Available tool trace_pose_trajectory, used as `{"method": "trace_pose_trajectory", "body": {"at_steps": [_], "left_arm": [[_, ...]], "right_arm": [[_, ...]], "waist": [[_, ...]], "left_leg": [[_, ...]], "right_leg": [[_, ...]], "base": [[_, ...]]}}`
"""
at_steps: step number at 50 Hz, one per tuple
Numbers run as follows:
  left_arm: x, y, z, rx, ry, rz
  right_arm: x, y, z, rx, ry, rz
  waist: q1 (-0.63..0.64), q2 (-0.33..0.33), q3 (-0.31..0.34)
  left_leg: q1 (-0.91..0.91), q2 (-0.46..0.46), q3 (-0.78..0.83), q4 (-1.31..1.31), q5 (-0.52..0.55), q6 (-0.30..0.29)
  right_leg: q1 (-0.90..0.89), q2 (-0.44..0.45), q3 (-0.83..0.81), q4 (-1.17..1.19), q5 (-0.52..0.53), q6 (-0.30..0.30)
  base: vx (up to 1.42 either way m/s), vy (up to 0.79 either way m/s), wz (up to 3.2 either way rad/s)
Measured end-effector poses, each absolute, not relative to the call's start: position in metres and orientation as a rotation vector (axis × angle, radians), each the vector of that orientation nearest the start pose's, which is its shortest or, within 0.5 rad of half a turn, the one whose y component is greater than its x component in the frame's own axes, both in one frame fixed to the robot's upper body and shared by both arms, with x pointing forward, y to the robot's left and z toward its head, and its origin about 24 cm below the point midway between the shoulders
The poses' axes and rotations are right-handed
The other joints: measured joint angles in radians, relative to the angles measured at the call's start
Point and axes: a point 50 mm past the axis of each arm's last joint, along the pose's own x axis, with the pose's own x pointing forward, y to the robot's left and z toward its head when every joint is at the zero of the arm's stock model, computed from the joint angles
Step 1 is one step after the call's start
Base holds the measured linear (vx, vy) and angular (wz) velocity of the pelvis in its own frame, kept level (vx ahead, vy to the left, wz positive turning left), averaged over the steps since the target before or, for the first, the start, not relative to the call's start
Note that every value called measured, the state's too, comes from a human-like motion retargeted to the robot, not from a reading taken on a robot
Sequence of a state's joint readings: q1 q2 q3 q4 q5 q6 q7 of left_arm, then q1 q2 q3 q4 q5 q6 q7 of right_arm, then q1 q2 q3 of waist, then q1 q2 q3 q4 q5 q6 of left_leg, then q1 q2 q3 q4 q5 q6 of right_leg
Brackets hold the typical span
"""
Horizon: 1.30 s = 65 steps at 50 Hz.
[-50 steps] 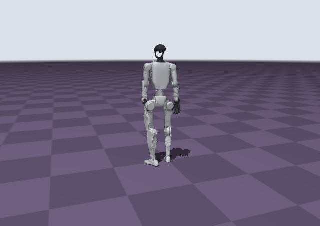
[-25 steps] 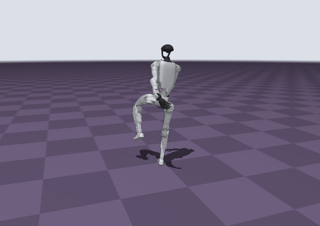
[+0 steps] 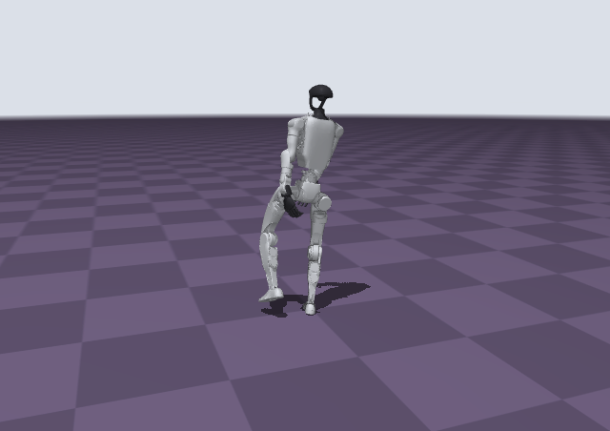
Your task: In place motions
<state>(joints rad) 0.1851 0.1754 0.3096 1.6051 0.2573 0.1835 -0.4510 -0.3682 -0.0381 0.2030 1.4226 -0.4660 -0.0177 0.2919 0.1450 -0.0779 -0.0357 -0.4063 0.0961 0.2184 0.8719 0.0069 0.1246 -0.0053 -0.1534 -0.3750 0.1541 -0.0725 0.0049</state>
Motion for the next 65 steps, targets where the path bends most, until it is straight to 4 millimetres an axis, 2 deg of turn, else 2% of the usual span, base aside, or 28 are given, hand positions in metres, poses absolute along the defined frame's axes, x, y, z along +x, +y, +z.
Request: {"method": "trace_pose_trajectory", "body": {"at_steps": [2, 3, 5, 7, 9, 14, 19, 23, 25, 28, 30, 34, 37, 39, 42, 45, 49, 53, 56, 60, 62, 65], "left_arm": [[-0.082, 0.198, -0.163, -0.394, 1.877, -0.045], [-0.079, 0.199, -0.164, -0.398, 1.865, -0.032], [-0.074, 0.201, -0.164, -0.404, 1.849, -0.019], [-0.072, 0.201, -0.165, -0.41, 1.842, -0.022], [-0.067, 0.201, -0.166, -0.407, 1.833, -0.031], [-0.052, 0.203, -0.168, -0.347, 1.808, -0.064], [-0.051, 0.199, -0.168, -0.305, 1.836, -0.085], [-0.042, 0.189, -0.17, -0.321, 1.803, -0.083], [-0.028, 0.183, -0.171, -0.325, 1.775, -0.124], [0.014, 0.174, -0.173, -0.301, 1.686, -0.212], [0.051, 0.167, -0.172, -0.274, 1.584, -0.261], [0.14, 0.16, -0.155, -0.237, 1.338, -0.301], [0.202, 0.154, -0.13, -0.21, 1.139, -0.302], [0.237, 0.15, -0.111, -0.183, 1.016, -0.311], [0.273, 0.15, -0.086, -0.126, 0.884, -0.313], [0.291, 0.154, -0.071, -0.072, 0.82, -0.296], [0.288, 0.158, -0.073, -0.051, 0.834, -0.289], [0.258, 0.156, -0.097, -0.086, 0.932, -0.306], [0.217, 0.153, -0.124, -0.119, 1.067, -0.314], [0.152, 0.155, -0.153, -0.167, 1.271, -0.313], [0.12, 0.156, -0.162, -0.206, 1.368, -0.293], [0.076, 0.154, -0.171, -0.302, 1.493, -0.231]], "right_arm": [[0.159, -0.14, -0.153, -0.527, 1.177, 0.696], [0.148, -0.143, -0.157, -0.524, 1.214, 0.693], [0.129, -0.15, -0.163, -0.514, 1.282, 0.681], [0.112, -0.159, -0.168, -0.509, 1.34, 0.665], [0.098, -0.167, -0.171, -0.512, 1.384, 0.647], [0.069, -0.193, -0.174, -0.488, 1.479, 0.562], [0.02, -0.214, -0.175, -0.369, 1.615, 0.451], [-0.016, -0.223, -0.173, -0.296, 1.694, 0.364], [-0.034, -0.229, -0.171, -0.294, 1.735, 0.332], [-0.058, -0.239, -0.165, -0.325, 1.808, 0.308], [-0.075, -0.246, -0.161, -0.359, 1.859, 0.302], [-0.103, -0.256, -0.15, -0.394, 1.973, 0.272], [-0.122, -0.257, -0.143, -0.353, 2.055, 0.243], [-0.132, -0.257, -0.138, -0.3, 2.102, 0.219], [-0.137, -0.256, -0.136, -0.221, 2.14, 0.187], [-0.127, -0.254, -0.14, -0.197, 2.107, 0.174], [-0.101, -0.248, -0.151, -0.213, 2.017, 0.229], [-0.082, -0.242, -0.158, -0.237, 1.956, 0.294], [-0.075, -0.238, -0.161, -0.239, 1.924, 0.321], [-0.065, -0.238, -0.163, -0.265, 1.879, 0.326], [-0.06, -0.239, -0.164, -0.286, 1.86, 0.32], [-0.053, -0.244, -0.164, -0.327, 1.836, 0.303]], "waist": [[-0.043, 0.027, -0.019], [-0.068, 0.048, -0.027], [-0.114, 0.083, -0.046], [-0.164, 0.107, -0.059], [-0.187, 0.125, -0.06], [-0.215, 0.117, -0.042], [-0.174, 0.099, -0.044], [-0.179, 0.103, -0.017], [-0.198, 0.12, 0.005], [-0.217, 0.141, 0.042], [-0.262, 0.157, 0.075], [-0.383, 0.172, 0.124], [-0.496, 0.19, 0.148], [-0.552, 0.2, 0.156], [-0.602, 0.211, 0.177], [-0.639, 0.212, 0.21], [-0.654, 0.214, 0.233], [-0.618, 0.22, 0.198], [-0.558, 0.219, 0.157], [-0.452, 0.204, 0.11], [-0.402, 0.196, 0.095], [-0.341, 0.173, 0.066]], "left_leg": [[0.133, -0.023, -0.025, -0.232, 0.04, -0.037], [0.201, -0.03, -0.04, -0.358, 0.056, -0.078], [0.312, -0.017, -0.011, -0.559, -0.02, -0.142], [0.379, 0.012, 0.117, -0.67, -0.08, -0.144], [0.385, -0.011, 0.049, -0.737, -0.074, -0.156], [0.401, -0.031, 0.062, -0.79, -0.069, -0.158], [0.421, -0.062, 0.043, -0.796, -0.078, -0.117], [0.452, -0.057, 0.022, -0.795, -0.077, -0.093], [0.467, -0.042, 0.0, -0.791, -0.07, -0.087], [0.475, -0.018, 0.003, -0.783, -0.062, -0.085], [0.48, 0.0, -0.013, -0.78, -0.05, -0.085], [0.483, 0.011, -0.019, -0.791, -0.026, -0.089], [0.469, 0.04, 0.031, -0.795, -0.017, -0.087], [0.448, 0.066, 0.081, -0.784, -0.022, -0.085], [0.421, 0.091, 0.087, -0.758, -0.03, -0.064], [0.416, 0.103, 0.095, -0.734, -0.037, -0.038], [0.422, 0.109, 0.101, -0.724, -0.033, -0.034], [0.436, 0.105, 0.145, -0.754, -0.025, -0.057], [0.451, 0.099, 0.183, -0.777, -0.018, -0.073], [0.475, 0.083, 0.234, -0.798, -0.02, -0.09], [0.49, 0.077, 0.249, -0.806, -0.025, -0.1], [0.501, 0.047, 0.274, -0.814, -0.039, -0.106]], "right_leg": [[0.011, 0.028, -0.026, -0.014, -0.002, 0.005], [0.016, 0.051, -0.044, -0.02, -0.004, 0.006], [0.016, 0.086, -0.073, -0.026, -0.008, 0.01], [0.02, 0.103, -0.105, -0.033, -0.011, 0.018], [0.02, 0.115, -0.114, -0.038, -0.009, 0.025], [0.016, 0.095, -0.131, -0.033, -0.003, 0.042], [-0.002, 0.066, -0.101, 0.023, -0.016, 0.049], [-0.036, 0.048, -0.093, 0.166, -0.009, 0.02], [-0.074, 0.034, -0.096, 0.295, 0.062, -0.005], [-0.204, -0.026, -0.076, 0.589, 0.232, -0.077], [-0.298, -0.011, -0.02, 0.752, 0.267, -0.108], [-0.485, -0.159, -0.076, 1.126, 0.158, -0.151], [-0.681, -0.237, -0.064, 1.358, 0.112, -0.159], [-0.817, -0.258, -0.041, 1.445, 0.099, -0.158], [-0.975, -0.255, -0.016, 1.494, 0.079, -0.164], [-1.038, -0.253, -0.012, 1.476, 0.067, -0.171], [-0.98, -0.23, -0.01, 1.383, 0.082, -0.155], [-0.846, -0.196, -0.011, 1.261, 0.123, -0.124], [-0.702, -0.14, -0.003, 1.125, 0.172, -0.081], [-0.482, -0.041, 0.02, 0.868, 0.242, -0.05], [-0.369, 0.039, 0.068, 0.69, 0.289, -0.024], [-0.202, 0.111, 0.148, 0.393, 0.346, 0.007]], "base": [[0.14, 0.16, 0.54], [0.09, 0.13, 0.63], [0.09, 0.15, 0.67], [0.12, 0.26, 0.62], [0.03, 0.19, 0.3], [0.01, 0.2, 0.16], [0.1, 0.28, -0.27], [0.07, 0.22, -0.07], [0.0, 0.14, 0.16], [-0.1, 0.24, 0.07], [-0.12, 0.21, 0.49], [-0.12, 0.16, 0.73], [-0.03, 0.12, 1.04], [-0.01, 0.06, 0.78], [-0.01, 0.03, 0.23], [-0.04, 0.02, -0.04], [-0.06, 0.02, -0.23], [0.0, -0.01, -0.51], [0.1, -0.09, -0.57], [0.08, -0.1, -0.76], [0.06, -0.11, -0.82], [0.04, -0.15, -0.67]]}}
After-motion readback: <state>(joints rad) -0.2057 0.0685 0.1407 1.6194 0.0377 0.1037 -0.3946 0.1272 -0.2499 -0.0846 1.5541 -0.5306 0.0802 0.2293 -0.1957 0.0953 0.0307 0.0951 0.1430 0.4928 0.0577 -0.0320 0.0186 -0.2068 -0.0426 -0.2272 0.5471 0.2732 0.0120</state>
